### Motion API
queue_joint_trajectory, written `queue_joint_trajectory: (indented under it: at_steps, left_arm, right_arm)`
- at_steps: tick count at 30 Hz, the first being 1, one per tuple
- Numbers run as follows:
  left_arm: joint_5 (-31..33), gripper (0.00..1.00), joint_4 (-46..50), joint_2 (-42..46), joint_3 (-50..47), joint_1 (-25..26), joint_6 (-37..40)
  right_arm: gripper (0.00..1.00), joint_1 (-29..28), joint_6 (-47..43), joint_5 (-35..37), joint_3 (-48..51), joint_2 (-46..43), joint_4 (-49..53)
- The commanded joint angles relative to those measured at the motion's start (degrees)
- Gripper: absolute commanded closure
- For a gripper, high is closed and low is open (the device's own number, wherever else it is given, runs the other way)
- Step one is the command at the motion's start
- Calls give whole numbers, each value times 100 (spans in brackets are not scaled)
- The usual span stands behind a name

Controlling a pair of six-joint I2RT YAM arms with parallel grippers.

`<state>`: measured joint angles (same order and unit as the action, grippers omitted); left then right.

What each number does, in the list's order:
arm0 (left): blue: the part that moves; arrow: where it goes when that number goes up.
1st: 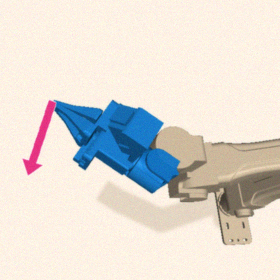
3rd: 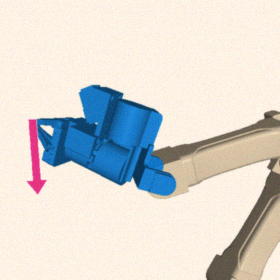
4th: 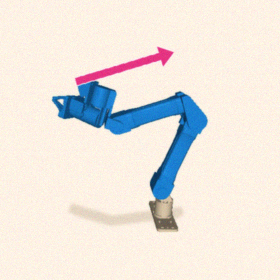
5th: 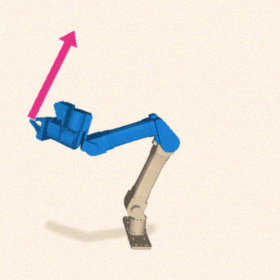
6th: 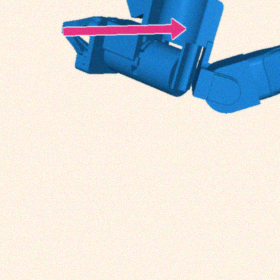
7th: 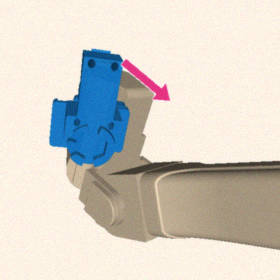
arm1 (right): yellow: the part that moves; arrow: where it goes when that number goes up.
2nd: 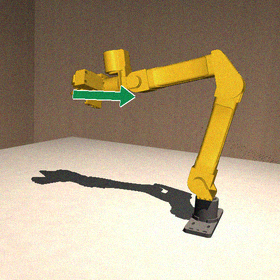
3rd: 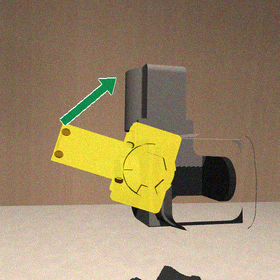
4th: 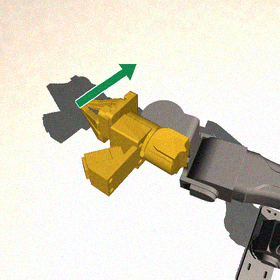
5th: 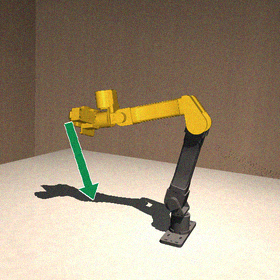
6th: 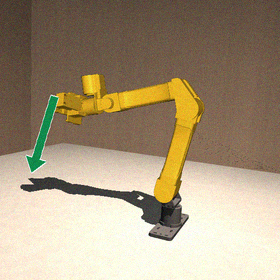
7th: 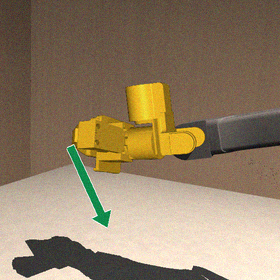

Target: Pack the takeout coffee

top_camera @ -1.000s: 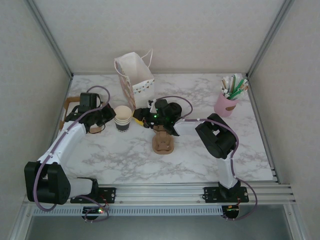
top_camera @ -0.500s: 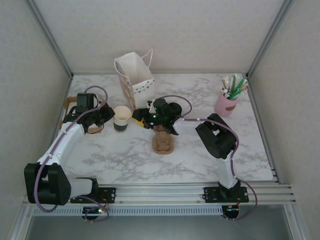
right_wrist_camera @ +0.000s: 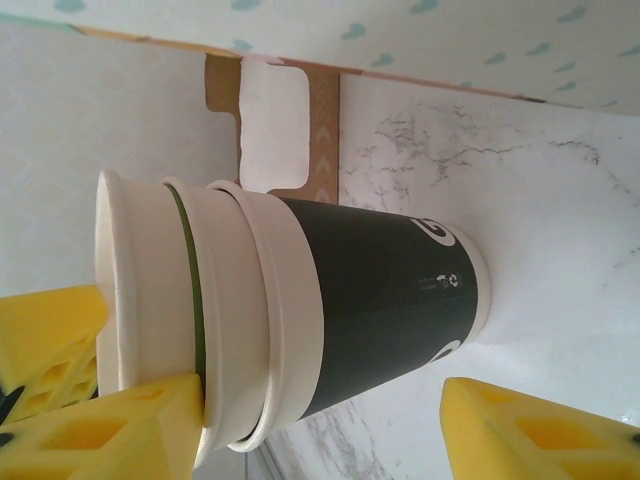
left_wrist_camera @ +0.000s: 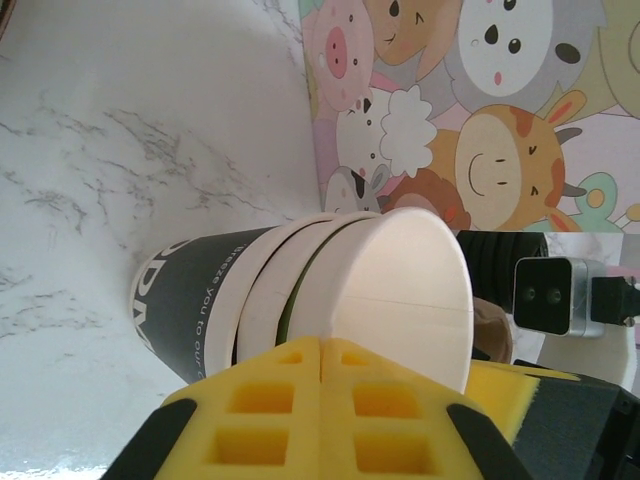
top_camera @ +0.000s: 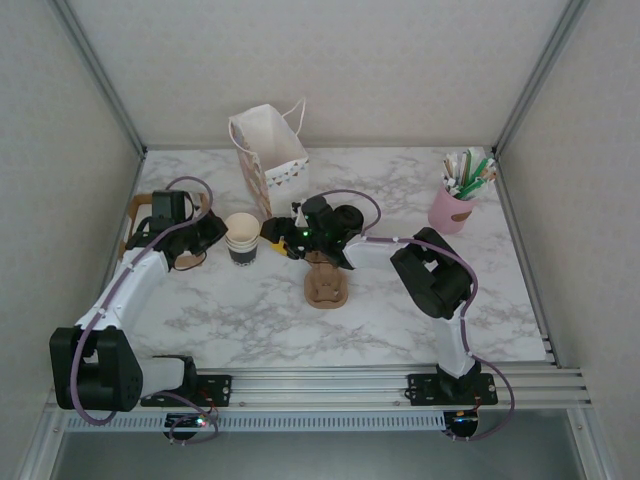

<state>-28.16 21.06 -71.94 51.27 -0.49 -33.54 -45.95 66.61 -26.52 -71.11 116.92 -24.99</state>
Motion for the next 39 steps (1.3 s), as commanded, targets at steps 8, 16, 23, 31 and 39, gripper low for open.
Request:
queue_joint_trajectory:
  at_steps: [8, 16, 23, 31, 39]
  left_arm:
    - [-890, 100, -463, 253, -121, -31, -332]
    - [-1164, 100, -724, 268, -278, -100, -523]
    - [-781, 100, -449, 278, -257, -122, -322]
    - [-349, 100, -221, 191, -268, -118, -154]
    - [241, 80, 152, 133, -222, -109, -8]
  right_arm:
    - [33, -233, -502, 252, -163, -147, 638]
    - [29, -247, -596, 270, -190, -247, 751]
    - [27, -264, -755, 287, -227, -537, 941]
    - [25, -283, -1123, 390, -409, -920, 1515]
    - [25, -282, -1264, 464, -516, -920, 1743]
